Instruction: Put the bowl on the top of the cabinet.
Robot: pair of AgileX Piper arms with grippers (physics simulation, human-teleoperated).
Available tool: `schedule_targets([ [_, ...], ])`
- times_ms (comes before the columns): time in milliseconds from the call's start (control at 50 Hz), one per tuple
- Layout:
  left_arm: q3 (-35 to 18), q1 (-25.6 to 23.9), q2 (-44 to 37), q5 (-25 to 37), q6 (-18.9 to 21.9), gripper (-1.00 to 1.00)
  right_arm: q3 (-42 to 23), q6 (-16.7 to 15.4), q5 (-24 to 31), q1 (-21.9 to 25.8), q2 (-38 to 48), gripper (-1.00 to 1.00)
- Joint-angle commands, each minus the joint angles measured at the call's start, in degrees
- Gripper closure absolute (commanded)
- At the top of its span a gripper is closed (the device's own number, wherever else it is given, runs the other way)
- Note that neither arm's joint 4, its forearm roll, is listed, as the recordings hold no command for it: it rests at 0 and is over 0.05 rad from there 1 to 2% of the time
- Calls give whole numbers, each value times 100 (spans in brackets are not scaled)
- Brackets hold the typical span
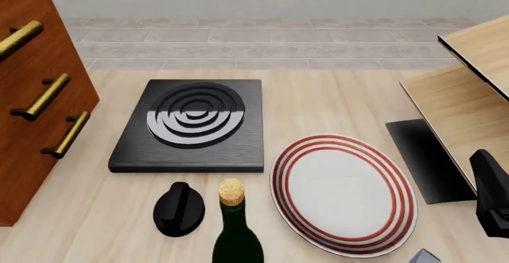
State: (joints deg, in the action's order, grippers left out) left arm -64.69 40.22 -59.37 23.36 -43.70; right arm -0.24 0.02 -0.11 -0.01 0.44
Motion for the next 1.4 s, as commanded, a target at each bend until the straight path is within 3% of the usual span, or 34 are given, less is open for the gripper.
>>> schedule_targets([
  [20, -56, 23, -90, -5, 131, 100, 0, 1, 0, -1, 0, -100],
  [820, -159, 231, -363, 98, 802, 100, 0, 0, 0, -1, 0, -100],
  [840, -129, 152, -299, 98, 824, -100, 0, 0, 0, 0, 0, -100],
  [1400, -266, 80, 150, 205, 977, -100, 0, -2, 0, -1, 0, -100],
])
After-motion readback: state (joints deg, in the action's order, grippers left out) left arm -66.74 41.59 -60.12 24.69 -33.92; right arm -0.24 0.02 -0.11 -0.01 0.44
